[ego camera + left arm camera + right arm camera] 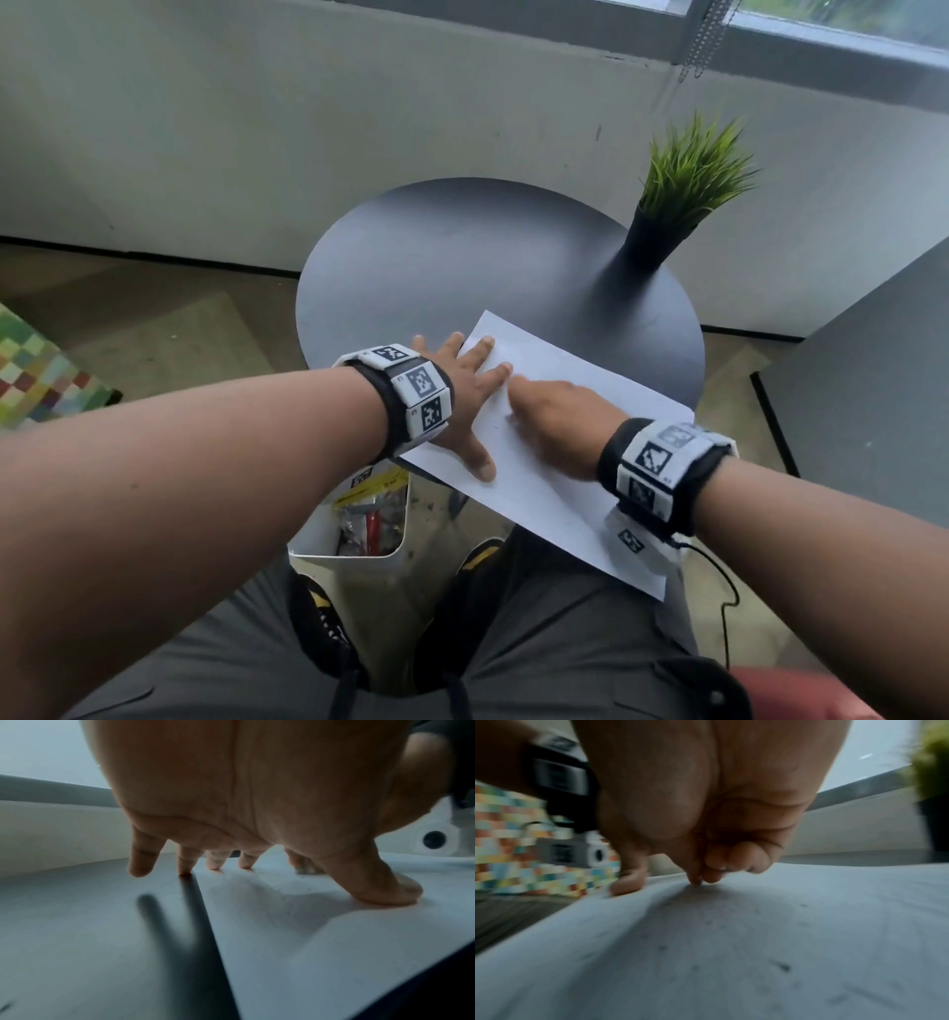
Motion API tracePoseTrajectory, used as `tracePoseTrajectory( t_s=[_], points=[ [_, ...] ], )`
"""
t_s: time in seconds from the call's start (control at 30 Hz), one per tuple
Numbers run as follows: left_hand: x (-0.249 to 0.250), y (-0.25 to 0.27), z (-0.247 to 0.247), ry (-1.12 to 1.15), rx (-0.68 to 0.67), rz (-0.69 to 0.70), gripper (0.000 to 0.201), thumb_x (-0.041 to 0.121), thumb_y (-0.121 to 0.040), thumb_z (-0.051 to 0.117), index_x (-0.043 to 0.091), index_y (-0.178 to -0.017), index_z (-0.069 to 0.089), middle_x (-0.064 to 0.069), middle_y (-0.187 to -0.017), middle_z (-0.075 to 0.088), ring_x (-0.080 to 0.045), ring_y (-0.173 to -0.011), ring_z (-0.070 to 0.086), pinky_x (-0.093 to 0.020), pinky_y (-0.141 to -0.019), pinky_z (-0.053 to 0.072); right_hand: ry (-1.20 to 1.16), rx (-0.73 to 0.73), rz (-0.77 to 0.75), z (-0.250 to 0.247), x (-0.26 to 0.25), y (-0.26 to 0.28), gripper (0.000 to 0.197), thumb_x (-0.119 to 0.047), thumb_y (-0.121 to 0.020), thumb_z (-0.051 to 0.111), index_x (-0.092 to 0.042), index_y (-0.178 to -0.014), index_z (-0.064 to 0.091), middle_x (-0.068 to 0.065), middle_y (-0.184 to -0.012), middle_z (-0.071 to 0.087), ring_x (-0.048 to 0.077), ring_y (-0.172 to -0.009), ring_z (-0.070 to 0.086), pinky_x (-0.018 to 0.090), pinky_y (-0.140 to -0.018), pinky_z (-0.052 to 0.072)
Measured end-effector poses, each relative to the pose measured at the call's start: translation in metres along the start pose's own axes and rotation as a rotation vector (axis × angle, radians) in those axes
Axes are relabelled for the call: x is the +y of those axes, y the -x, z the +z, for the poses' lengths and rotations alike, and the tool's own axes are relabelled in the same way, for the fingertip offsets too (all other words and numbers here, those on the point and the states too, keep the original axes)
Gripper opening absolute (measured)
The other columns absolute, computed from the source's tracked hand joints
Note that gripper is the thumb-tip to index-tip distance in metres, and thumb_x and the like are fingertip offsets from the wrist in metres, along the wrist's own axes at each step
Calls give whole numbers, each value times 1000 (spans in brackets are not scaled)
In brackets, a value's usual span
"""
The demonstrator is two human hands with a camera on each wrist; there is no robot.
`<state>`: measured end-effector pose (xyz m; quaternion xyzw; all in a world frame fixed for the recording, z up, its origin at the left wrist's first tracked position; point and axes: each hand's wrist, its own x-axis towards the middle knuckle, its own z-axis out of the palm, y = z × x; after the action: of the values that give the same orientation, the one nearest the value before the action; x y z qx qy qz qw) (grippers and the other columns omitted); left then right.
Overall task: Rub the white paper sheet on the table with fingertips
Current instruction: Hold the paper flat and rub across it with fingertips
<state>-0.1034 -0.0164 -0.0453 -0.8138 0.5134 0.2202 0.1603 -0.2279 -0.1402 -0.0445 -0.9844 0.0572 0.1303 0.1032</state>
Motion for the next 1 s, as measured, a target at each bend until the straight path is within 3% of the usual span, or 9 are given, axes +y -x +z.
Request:
tracePoseTrajectory(
  t_s=[0.1, 0.27, 0.37, 0.47, 0.63, 0.73, 0.83, 0.97, 1.0],
  points=[
    [0, -1, -3, -38, -7, 0, 140, 89, -53, 66, 34, -157, -10, -2, -165, -17, -35, -152, -9, -68, -115, 10, 29, -136, -160, -1, -8, 8, 15, -31, -98, 44, -16, -97, 44, 11, -94, 60, 30, -81, 51, 37, -70, 43],
    [-7, -6, -3, -49, -20, -16, 139, 91, -52, 63, 38, -155, -14, 1, -165, -18, -33, -152, -10, -69, -113, 10, -31, 53, 210, -14, 26, -11, 17, -29, -96, 44, -12, -101, 44, 9, -93, 58, 33, -84, 56, 36, -69, 46],
    [-9, -7, -6, -60, -46, -21, 140, 90, -53, 64, 38, -154, -17, 2, -164, -21, -35, -151, -11, -71, -112, 11, -83, -8, 29, 1, -12, -1, 7, -23, -97, 43, -18, -103, 44, 8, -95, 55, 26, -85, 48, 30, -70, 32],
    [-9, -7, -6, -66, -65, -20, 141, 91, -52, 64, 40, -153, -19, 3, -163, -24, -36, -151, -11, -72, -111, 12, -94, -131, -94, 0, -18, 6, 6, -26, -95, 47, -20, -94, 45, 8, -92, 58, 27, -81, 49, 36, -70, 42],
    [-12, -10, -6, -75, -62, -21, 140, 91, -51, 65, 42, -152, -19, 4, -164, -22, -36, -151, -9, -73, -110, 14, -90, 39, 254, -13, 30, -14, 13, -28, -93, 47, -17, -99, 46, 8, -93, 59, 30, -80, 55, 35, -67, 47],
    [-14, -11, -9, -87, -76, -16, 142, 89, -51, 67, 41, -153, -19, 4, -164, -23, -37, -151, -9, -73, -110, 15, -63, -58, -32, 2, -13, 2, 5, -22, -96, 44, -19, -97, 41, 4, -88, 51, 27, -79, 47, 32, -65, 34],
    [-14, -9, -11, -96, -81, -13, 142, 88, -52, 68, 40, -153, -19, 3, -164, -22, -38, -151, -9, -71, -112, 15, -73, -175, -215, -1, -14, 8, 5, -19, -92, 48, -16, -96, 47, 5, -88, 57, 27, -79, 50, 35, -66, 40],
    [-12, -7, -13, -92, -72, -23, 139, 84, -57, 70, 36, -155, -17, 1, -165, -19, -36, -151, -7, -65, -113, 18, -78, 29, 228, -14, 27, -13, 12, -26, -95, 46, -15, -98, 44, 10, -93, 57, 33, -87, 57, 35, -68, 44],
    [-13, -7, -13, -93, -72, -23, 139, 83, -57, 71, 36, -155, -16, 0, -165, -19, -36, -151, -7, -65, -112, 17, -63, 49, 219, -10, 23, -13, 10, -25, -96, 44, -15, -97, 42, 8, -90, 54, 33, -86, 55, 34, -66, 41]
  ],
)
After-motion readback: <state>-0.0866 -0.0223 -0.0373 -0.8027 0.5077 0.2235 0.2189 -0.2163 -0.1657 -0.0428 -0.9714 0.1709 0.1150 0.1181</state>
